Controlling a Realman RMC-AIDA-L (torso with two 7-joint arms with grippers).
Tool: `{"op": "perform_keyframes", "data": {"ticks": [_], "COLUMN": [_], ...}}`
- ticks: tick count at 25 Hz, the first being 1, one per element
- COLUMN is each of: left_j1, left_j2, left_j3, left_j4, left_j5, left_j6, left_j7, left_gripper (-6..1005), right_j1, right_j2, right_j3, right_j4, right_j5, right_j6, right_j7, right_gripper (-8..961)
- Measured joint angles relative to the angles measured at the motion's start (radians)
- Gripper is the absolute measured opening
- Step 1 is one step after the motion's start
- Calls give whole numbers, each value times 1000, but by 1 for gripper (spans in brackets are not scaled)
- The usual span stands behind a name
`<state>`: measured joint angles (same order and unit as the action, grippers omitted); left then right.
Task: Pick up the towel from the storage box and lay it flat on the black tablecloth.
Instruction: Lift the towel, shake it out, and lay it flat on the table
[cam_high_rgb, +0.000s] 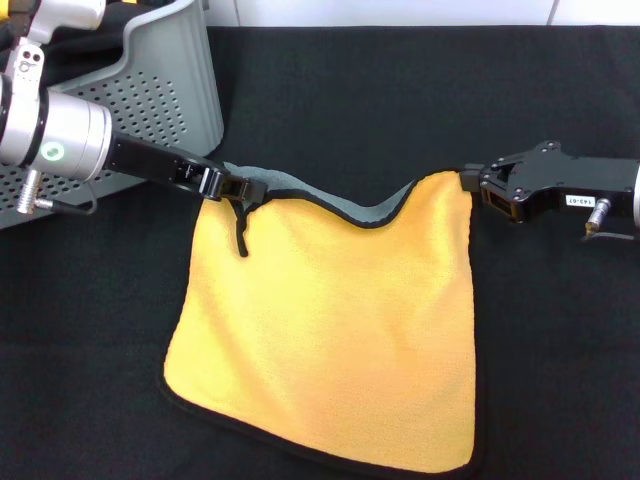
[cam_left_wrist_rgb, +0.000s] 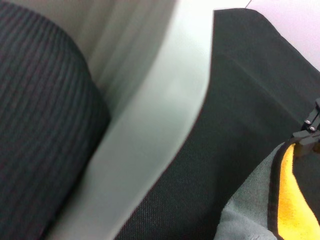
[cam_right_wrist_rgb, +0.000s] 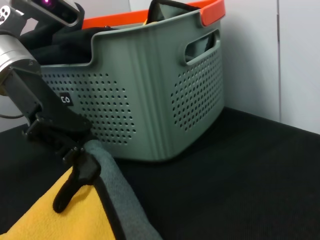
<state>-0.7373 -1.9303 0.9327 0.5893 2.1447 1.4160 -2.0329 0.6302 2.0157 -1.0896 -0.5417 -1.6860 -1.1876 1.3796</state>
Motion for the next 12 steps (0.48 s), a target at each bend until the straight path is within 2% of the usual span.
{"op": "perform_keyframes", "data": {"ticks": [3,12], "left_j1": [0,-4], "left_j2": [-2,-9], "left_j3": [0,0], "left_j4": [-5,-43], "left_j5": [0,-17], "left_j6": [-8,-21], "left_j7": [-6,-106], "left_gripper": [93,98], "right_j1": [1,-4], "right_j2": [0,0], "right_j3": [1,2], "right_j4": [0,0], "right_j5": [2,2], "right_j6": [5,9], "right_j7": [7,9], "right_gripper": [6,6]}}
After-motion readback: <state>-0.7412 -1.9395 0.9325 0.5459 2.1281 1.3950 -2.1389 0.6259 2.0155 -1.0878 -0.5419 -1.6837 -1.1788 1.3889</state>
